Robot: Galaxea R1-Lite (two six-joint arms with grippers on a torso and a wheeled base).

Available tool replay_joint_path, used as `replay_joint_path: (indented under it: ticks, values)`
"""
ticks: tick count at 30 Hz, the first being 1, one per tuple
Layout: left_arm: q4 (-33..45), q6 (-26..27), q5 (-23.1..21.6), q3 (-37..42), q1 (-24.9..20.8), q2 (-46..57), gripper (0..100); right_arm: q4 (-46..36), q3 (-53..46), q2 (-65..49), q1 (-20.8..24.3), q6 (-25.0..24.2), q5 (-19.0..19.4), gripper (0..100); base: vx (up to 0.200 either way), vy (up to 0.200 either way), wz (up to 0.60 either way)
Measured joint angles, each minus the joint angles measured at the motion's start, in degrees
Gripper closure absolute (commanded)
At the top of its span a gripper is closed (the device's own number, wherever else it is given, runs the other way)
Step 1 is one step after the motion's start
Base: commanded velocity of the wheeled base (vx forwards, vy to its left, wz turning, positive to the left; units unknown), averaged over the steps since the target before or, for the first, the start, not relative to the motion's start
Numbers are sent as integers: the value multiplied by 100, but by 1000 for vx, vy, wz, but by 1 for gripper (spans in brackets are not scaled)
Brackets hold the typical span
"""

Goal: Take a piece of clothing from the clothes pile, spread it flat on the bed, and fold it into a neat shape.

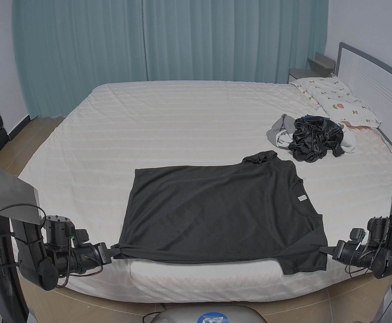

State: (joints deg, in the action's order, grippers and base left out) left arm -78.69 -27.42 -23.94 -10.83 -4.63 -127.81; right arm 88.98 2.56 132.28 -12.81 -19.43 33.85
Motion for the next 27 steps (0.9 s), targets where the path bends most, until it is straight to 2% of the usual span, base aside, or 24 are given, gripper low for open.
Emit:
replay_joint_path:
  ticks: [5,8,14,20,27]
  values:
    - [6,249,569,182,-169,195,100,-150,-130,-273,-107,189,11,100,0,0,0]
    - [9,410,811,236,-245,243,100,-510,-144,-452,-149,283,11,100,0,0,0]
    - [27,514,917,325,-372,291,100,-1347,-155,-828,-217,772,13,100,0,0,0]
    - [27,563,958,606,-475,317,100,-1738,-155,-998,-323,1079,6,100,0,0,0]
    - [16,747,987,925,-539,328,100,-2227,-157,-1114,-802,1826,30,100,0,0,0]
